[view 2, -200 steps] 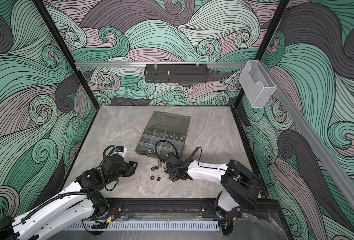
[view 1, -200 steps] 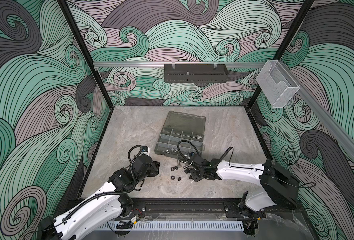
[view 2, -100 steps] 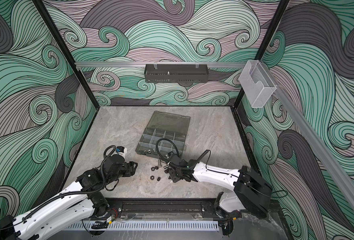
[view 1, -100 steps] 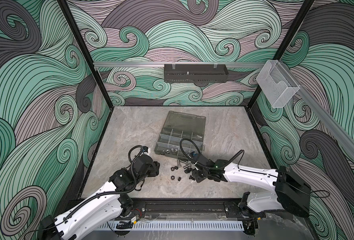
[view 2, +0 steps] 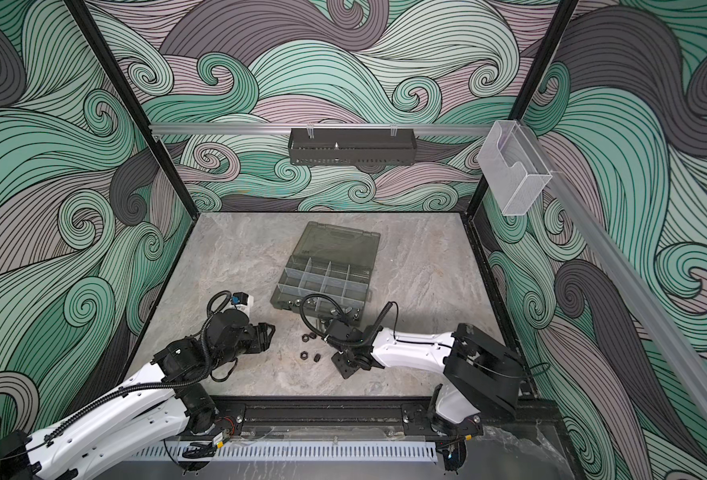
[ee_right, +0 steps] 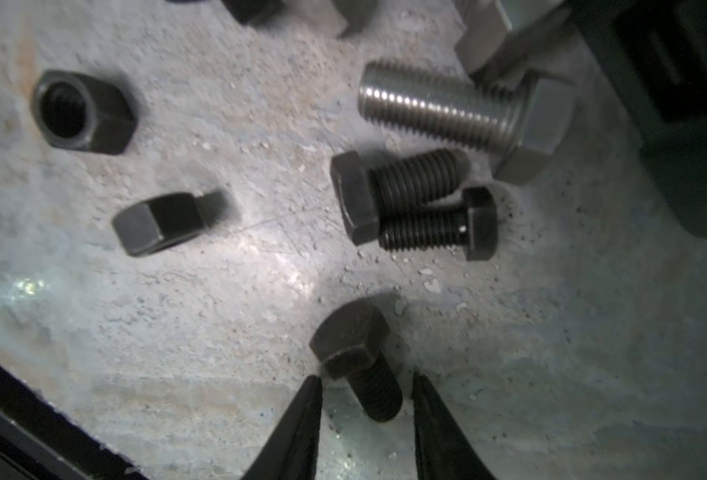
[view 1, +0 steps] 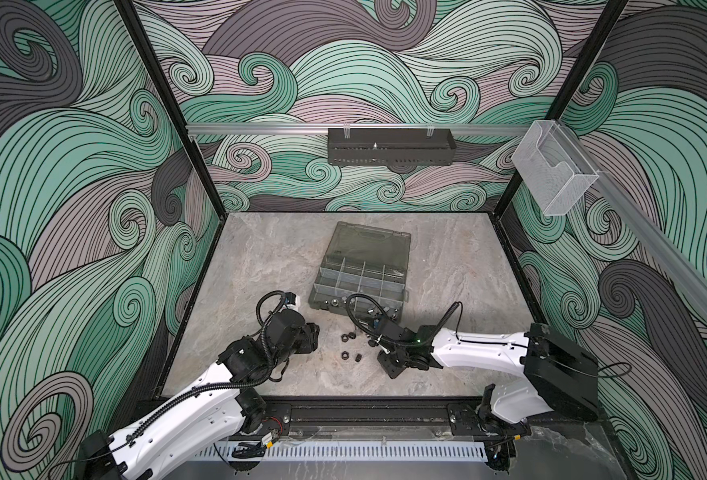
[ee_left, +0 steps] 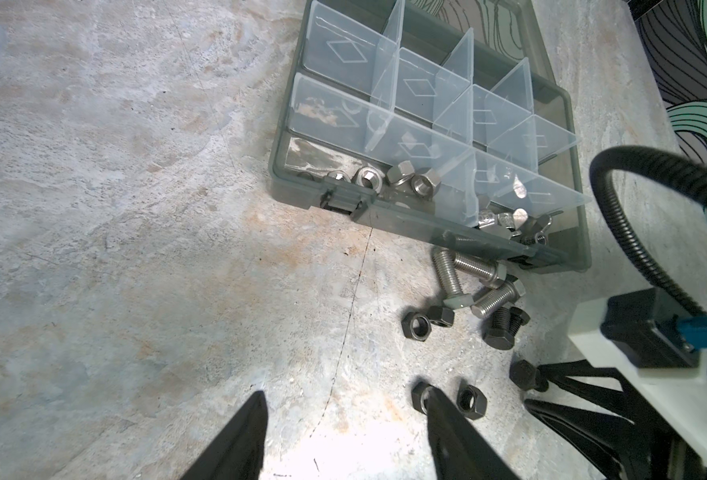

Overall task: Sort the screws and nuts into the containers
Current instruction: 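Grasp a black hex bolt from the pile with the right gripper, then carry the black bolt into a box compartment and open the right gripper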

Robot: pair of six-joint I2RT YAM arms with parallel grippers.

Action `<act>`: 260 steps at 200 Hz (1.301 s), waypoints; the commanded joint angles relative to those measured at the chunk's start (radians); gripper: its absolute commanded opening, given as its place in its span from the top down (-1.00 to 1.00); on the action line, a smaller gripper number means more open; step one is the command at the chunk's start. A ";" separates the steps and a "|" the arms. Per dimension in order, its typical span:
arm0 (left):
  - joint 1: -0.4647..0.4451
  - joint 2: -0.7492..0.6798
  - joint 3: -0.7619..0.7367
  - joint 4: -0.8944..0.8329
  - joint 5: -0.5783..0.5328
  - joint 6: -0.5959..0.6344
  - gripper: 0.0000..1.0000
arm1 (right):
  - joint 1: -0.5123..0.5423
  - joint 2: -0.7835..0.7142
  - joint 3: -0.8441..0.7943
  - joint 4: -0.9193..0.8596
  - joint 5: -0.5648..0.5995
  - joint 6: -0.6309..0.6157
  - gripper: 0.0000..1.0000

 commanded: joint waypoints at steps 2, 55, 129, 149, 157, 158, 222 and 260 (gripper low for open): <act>0.007 -0.021 -0.010 -0.007 0.004 -0.012 -0.27 | 0.007 0.031 0.031 -0.005 0.058 -0.017 0.32; 0.008 -0.047 -0.031 0.006 0.019 -0.022 -0.27 | 0.011 0.050 0.032 0.018 0.066 -0.019 0.70; 0.007 -0.078 -0.034 -0.014 0.004 -0.021 -0.28 | -0.065 -0.086 0.140 -0.066 0.093 -0.149 0.78; 0.007 -0.082 -0.035 -0.013 0.007 -0.022 -0.28 | -0.144 -0.083 0.196 -0.075 0.073 -0.218 0.78; 0.008 -0.083 -0.035 -0.013 0.009 -0.023 -0.28 | -0.176 -0.073 0.223 -0.080 0.070 -0.243 0.78; 0.007 -0.083 -0.034 -0.013 0.009 -0.023 -0.28 | -0.180 -0.071 0.227 -0.082 0.069 -0.246 0.78; 0.008 -0.098 -0.040 -0.013 0.014 -0.032 -0.28 | -0.385 0.114 0.417 -0.078 0.020 -0.364 0.78; 0.007 -0.100 -0.040 -0.005 0.022 -0.036 -0.28 | -0.437 0.188 0.458 -0.079 0.017 -0.382 0.78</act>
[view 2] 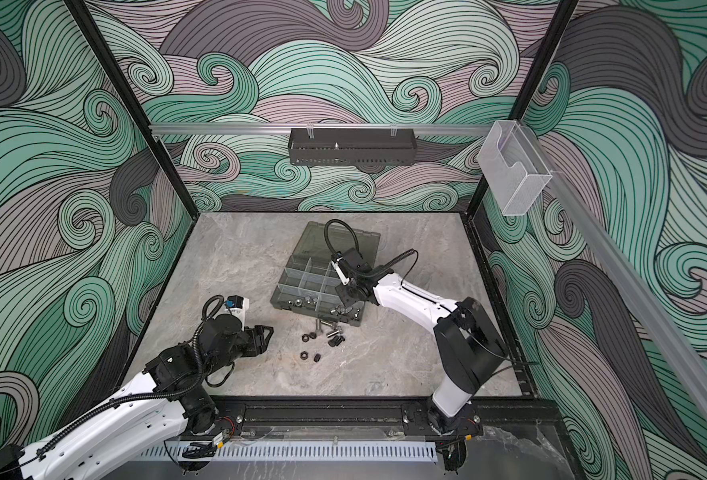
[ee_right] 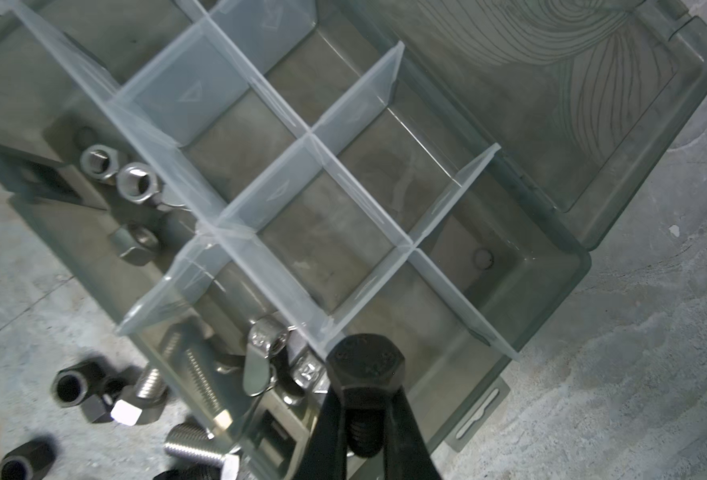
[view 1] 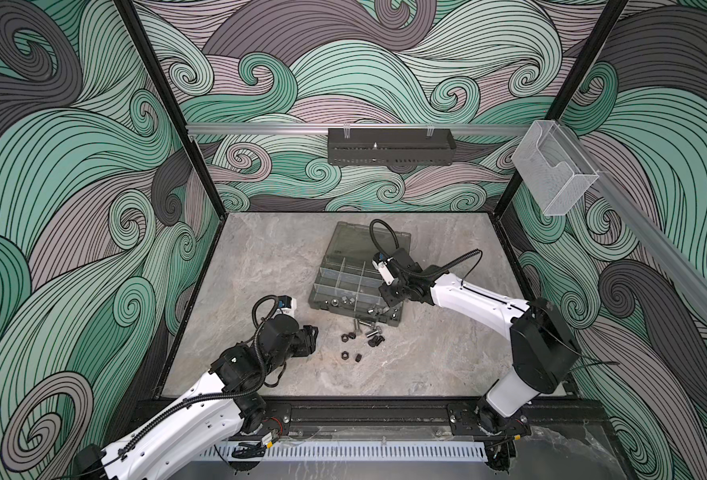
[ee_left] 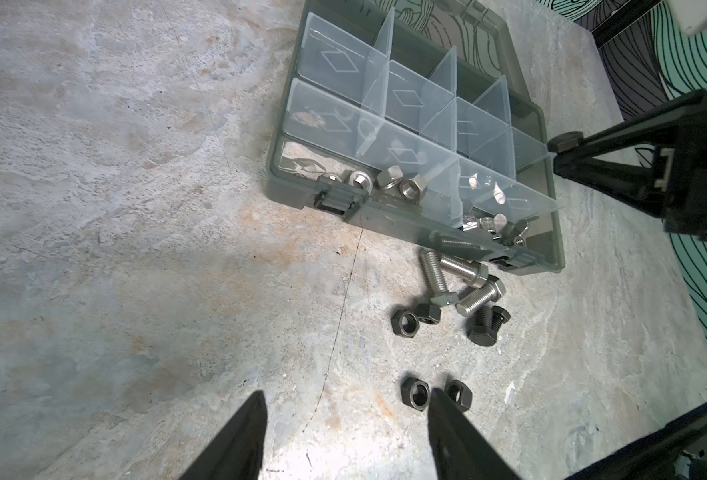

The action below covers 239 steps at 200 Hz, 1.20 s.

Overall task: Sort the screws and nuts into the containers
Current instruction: 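Carry the black bolt into a box compartment and open the right gripper, then move the right gripper back down to the pile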

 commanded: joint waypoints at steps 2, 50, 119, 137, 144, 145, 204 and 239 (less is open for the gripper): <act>0.007 -0.011 0.000 -0.005 0.007 -0.014 -0.28 | -0.024 0.028 0.034 -0.019 -0.015 -0.033 0.79; 0.007 -0.006 0.005 -0.005 0.008 -0.010 -0.28 | -0.042 0.053 0.042 -0.017 -0.022 -0.027 0.38; 0.007 -0.005 -0.004 0.000 0.006 -0.015 -0.28 | -0.040 0.022 0.033 -0.021 -0.040 -0.014 0.34; 0.007 -0.005 -0.008 0.004 0.006 -0.017 -0.28 | -0.041 0.005 0.031 -0.025 -0.048 -0.009 0.34; 0.008 -0.005 -0.008 0.005 0.005 -0.019 -0.28 | -0.041 -0.004 0.030 -0.028 -0.052 -0.009 0.33; 0.009 -0.005 -0.008 0.005 0.004 -0.019 -0.28 | -0.041 -0.006 0.029 -0.028 -0.052 -0.009 0.34; 0.008 -0.003 -0.010 0.006 0.004 -0.021 -0.29 | -0.018 -0.096 -0.005 -0.049 -0.080 -0.008 0.34; 0.008 -0.004 -0.012 0.005 0.005 -0.027 -0.29 | 0.023 -0.146 -0.041 -0.057 -0.077 0.004 0.34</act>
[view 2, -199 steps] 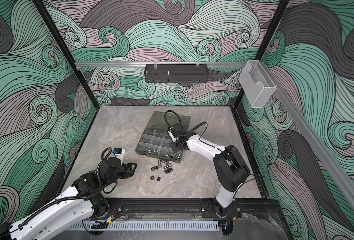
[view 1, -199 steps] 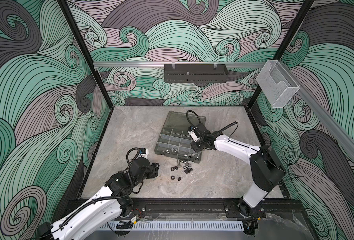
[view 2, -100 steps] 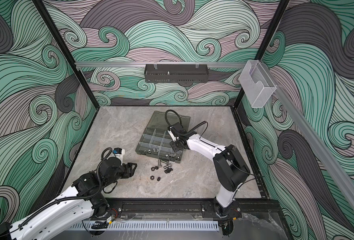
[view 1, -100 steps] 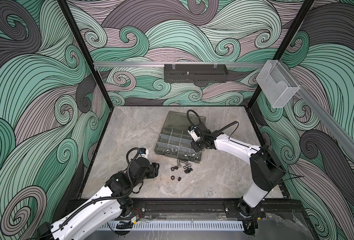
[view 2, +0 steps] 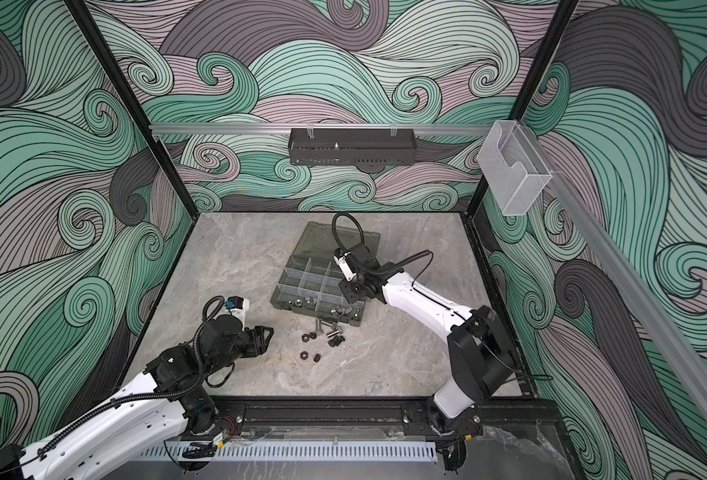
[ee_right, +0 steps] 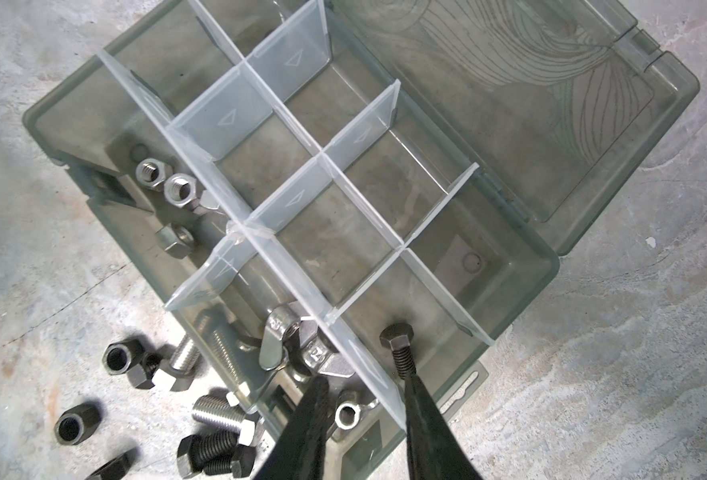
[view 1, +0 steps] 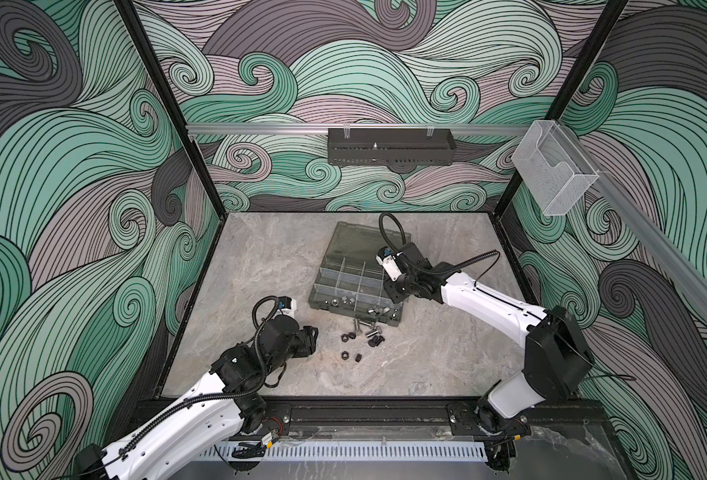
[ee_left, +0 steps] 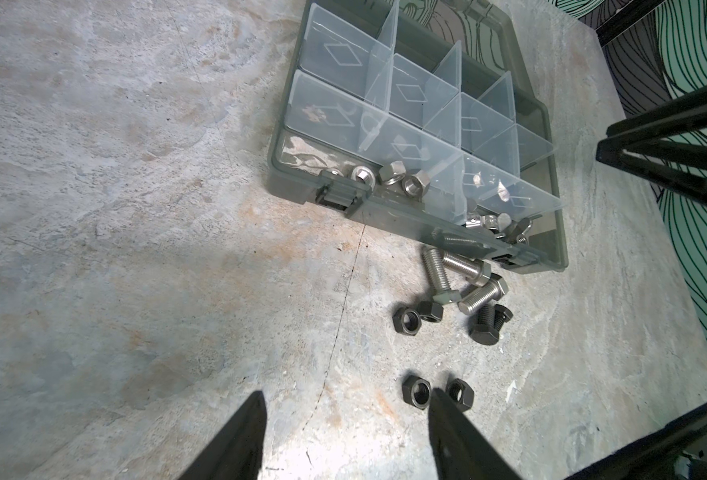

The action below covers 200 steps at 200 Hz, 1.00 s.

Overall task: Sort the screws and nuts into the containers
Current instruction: 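Move the right gripper back down to the pile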

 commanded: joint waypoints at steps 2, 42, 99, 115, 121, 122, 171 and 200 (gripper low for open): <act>0.007 -0.002 -0.002 0.002 0.001 -0.016 -0.29 | 0.033 -0.043 -0.035 -0.029 -0.009 0.018 0.34; 0.007 -0.005 -0.004 -0.002 -0.001 -0.020 -0.29 | 0.110 -0.117 -0.124 -0.017 -0.004 0.077 0.35; 0.008 0.000 -0.004 0.005 -0.008 -0.017 -0.29 | 0.250 -0.169 -0.242 0.004 0.016 0.156 0.35; 0.007 0.003 -0.003 0.008 -0.008 -0.017 -0.29 | 0.278 -0.151 -0.256 0.011 0.024 0.169 0.35; 0.007 0.004 -0.002 0.010 -0.007 -0.017 -0.29 | 0.285 -0.142 -0.259 0.015 0.025 0.174 0.35; 0.007 0.005 -0.002 0.010 -0.007 -0.017 -0.29 | 0.287 -0.141 -0.259 0.015 0.025 0.175 0.35; 0.007 0.007 -0.003 0.005 0.001 -0.019 -0.29 | 0.333 -0.061 -0.253 0.062 0.024 0.201 0.36; 0.007 0.000 -0.002 0.004 -0.002 -0.018 -0.29 | 0.358 -0.005 -0.237 0.075 0.027 0.208 0.37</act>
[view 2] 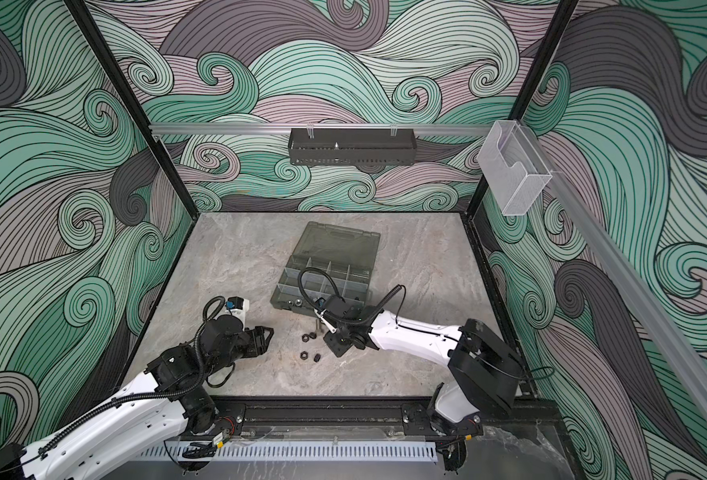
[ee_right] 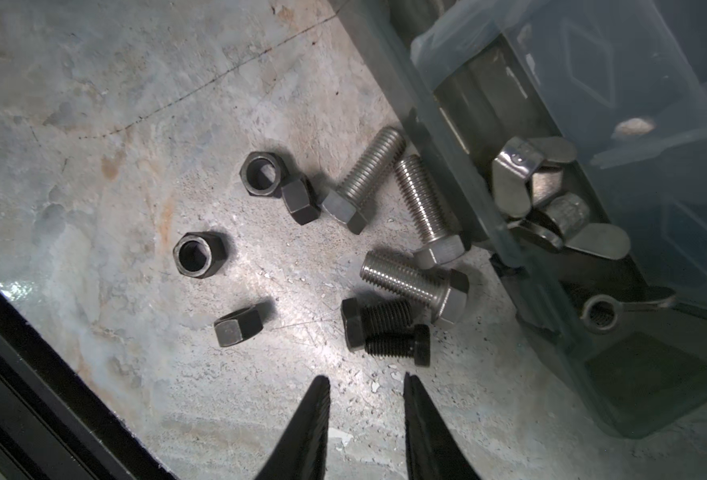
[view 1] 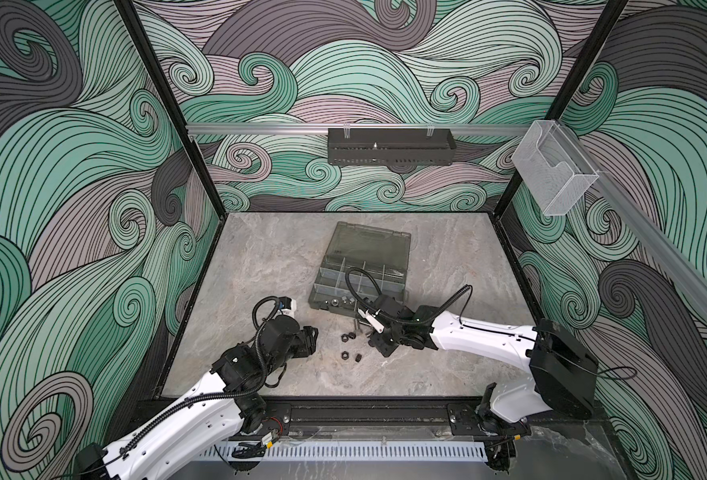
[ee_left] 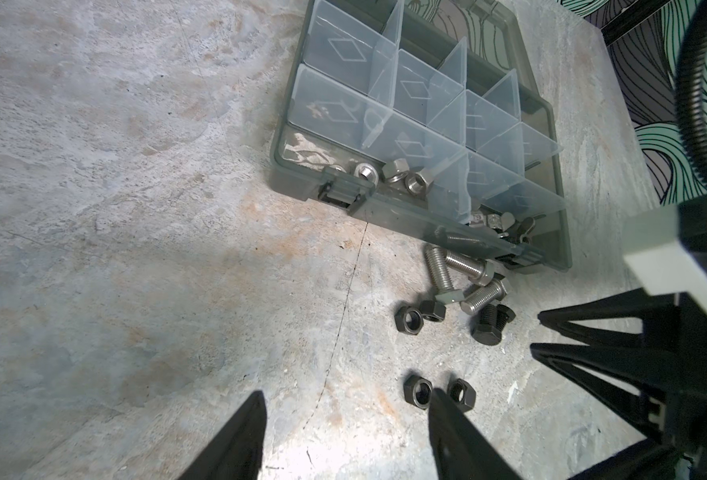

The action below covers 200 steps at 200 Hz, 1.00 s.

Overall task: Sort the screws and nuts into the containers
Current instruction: 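Move the right gripper back down to the pile, then close the right gripper on a black hex bolt in the pile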

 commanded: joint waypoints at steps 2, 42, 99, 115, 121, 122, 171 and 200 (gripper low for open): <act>0.007 -0.005 0.002 0.002 -0.001 -0.011 -0.29 | 0.019 0.039 0.019 0.022 0.020 0.023 0.37; 0.007 -0.013 -0.004 -0.004 0.000 -0.013 -0.29 | 0.025 0.088 0.029 0.036 0.024 0.023 0.39; 0.008 -0.028 -0.019 -0.004 -0.002 -0.023 -0.29 | 0.025 0.132 0.057 0.035 0.045 0.006 0.41; 0.008 -0.031 -0.018 -0.007 -0.003 -0.023 -0.29 | 0.025 0.143 0.065 0.036 0.047 0.001 0.42; 0.008 -0.032 -0.019 -0.008 -0.003 -0.023 -0.29 | 0.024 0.148 0.068 0.037 0.046 0.001 0.43; 0.008 -0.033 -0.018 -0.008 -0.003 -0.023 -0.29 | 0.025 0.149 0.068 0.036 0.045 0.000 0.43; 0.008 -0.042 -0.020 -0.014 -0.005 -0.021 -0.29 | 0.024 0.163 0.068 0.033 0.048 -0.002 0.56; 0.008 -0.043 -0.024 -0.011 -0.005 -0.025 -0.29 | 0.025 0.160 0.057 0.033 0.049 -0.005 0.61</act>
